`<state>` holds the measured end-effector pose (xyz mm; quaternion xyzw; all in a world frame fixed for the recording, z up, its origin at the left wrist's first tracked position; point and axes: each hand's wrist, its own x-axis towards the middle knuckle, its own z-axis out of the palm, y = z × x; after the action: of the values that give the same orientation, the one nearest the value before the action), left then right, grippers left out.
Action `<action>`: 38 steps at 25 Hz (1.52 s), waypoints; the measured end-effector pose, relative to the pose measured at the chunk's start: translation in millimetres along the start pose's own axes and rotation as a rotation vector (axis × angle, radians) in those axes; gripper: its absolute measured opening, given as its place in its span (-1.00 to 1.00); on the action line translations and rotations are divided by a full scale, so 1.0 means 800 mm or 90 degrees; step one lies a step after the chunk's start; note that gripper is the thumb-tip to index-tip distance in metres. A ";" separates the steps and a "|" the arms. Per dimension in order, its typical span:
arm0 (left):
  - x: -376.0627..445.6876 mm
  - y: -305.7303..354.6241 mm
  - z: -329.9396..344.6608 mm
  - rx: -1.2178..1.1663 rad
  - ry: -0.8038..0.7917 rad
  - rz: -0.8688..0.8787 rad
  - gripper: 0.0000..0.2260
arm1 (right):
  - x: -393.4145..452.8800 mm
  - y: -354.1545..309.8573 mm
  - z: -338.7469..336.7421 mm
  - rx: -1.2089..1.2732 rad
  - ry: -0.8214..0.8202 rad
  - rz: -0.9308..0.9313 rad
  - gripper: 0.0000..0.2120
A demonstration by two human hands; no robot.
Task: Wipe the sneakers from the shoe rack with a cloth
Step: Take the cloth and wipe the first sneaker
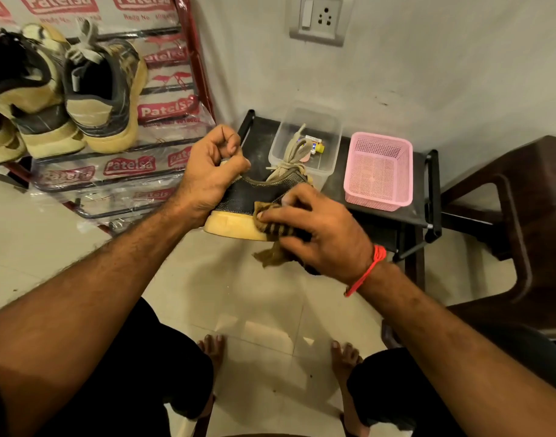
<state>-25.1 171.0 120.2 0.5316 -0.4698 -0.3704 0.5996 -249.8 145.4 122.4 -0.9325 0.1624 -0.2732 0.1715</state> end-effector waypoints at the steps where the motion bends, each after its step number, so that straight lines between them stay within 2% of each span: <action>1: 0.001 0.000 0.000 0.008 0.001 0.000 -0.75 | 0.004 0.011 -0.006 0.002 0.038 0.055 -0.68; 3: 0.001 0.001 -0.003 0.005 0.023 0.008 -0.78 | 0.012 0.024 -0.019 0.009 0.111 0.153 -0.66; 4: 0.000 0.001 -0.004 0.000 0.028 0.014 -0.79 | 0.011 0.022 -0.019 0.013 0.107 0.152 -0.66; 7: -0.002 0.002 -0.003 0.012 0.018 0.020 -0.80 | 0.002 -0.006 0.001 0.012 -0.008 0.012 -0.66; 8: -0.001 0.002 -0.003 0.016 0.015 0.016 -0.80 | 0.002 -0.001 0.001 0.010 -0.010 0.015 -0.66; 10: 0.001 0.002 -0.004 0.007 0.030 0.015 -0.80 | 0.009 0.020 -0.009 0.003 0.049 0.110 -0.66; 12: 0.001 0.002 -0.008 0.005 0.046 0.024 -0.80 | 0.009 0.020 -0.012 -0.005 0.052 0.138 -0.65; 15: -0.001 0.001 -0.004 0.022 0.030 0.021 -0.77 | 0.002 -0.013 0.007 -0.009 -0.035 0.020 -0.66; 16: -0.001 0.001 -0.003 0.029 0.023 0.018 -0.76 | 0.002 -0.011 0.009 -0.011 -0.033 0.018 -0.66; 20: 0.000 0.004 -0.003 0.029 0.039 0.020 -0.80 | 0.012 0.027 -0.010 -0.031 0.068 0.178 -0.62; 21: -0.001 0.005 -0.003 0.029 0.033 0.023 -0.80 | 0.010 0.022 -0.010 -0.019 0.064 0.173 -0.61; 24: -0.006 0.005 0.003 0.053 -0.020 0.039 -0.80 | 0.007 -0.006 -0.002 0.018 0.010 0.060 -0.64; 25: -0.008 0.005 0.006 0.065 -0.041 0.044 -0.81 | 0.008 0.001 -0.003 0.011 0.019 0.060 -0.65; 28: -0.009 0.008 0.010 0.073 -0.056 0.048 -0.82 | 0.015 0.043 -0.016 -0.013 0.134 0.233 -0.70; 29: -0.009 0.008 0.010 0.073 -0.051 0.050 -0.82 | 0.012 0.046 -0.017 -0.014 0.148 0.257 -0.70; 31: -0.008 0.007 0.009 0.062 -0.051 0.052 -0.82 | 0.008 0.024 -0.008 0.014 0.125 0.184 -0.68; 33: -0.008 0.006 0.008 0.054 -0.052 0.048 -0.81 | 0.004 0.004 -0.002 0.034 0.053 0.089 -0.66; 34: -0.007 0.006 0.007 0.051 -0.051 0.045 -0.81 | 0.005 0.011 -0.005 0.019 0.047 0.093 -0.67; 37: -0.007 0.006 0.005 0.045 -0.040 0.043 -0.79 | 0.009 0.051 -0.019 -0.030 0.124 0.259 -0.69; 38: -0.008 0.007 0.005 0.043 -0.038 0.044 -0.79 | 0.008 0.048 -0.018 -0.027 0.128 0.263 -0.69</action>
<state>-31.0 176.5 124.6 0.5236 -0.5180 -0.3493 0.5792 -260.9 105.6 121.5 -0.8508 0.3717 -0.3207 0.1874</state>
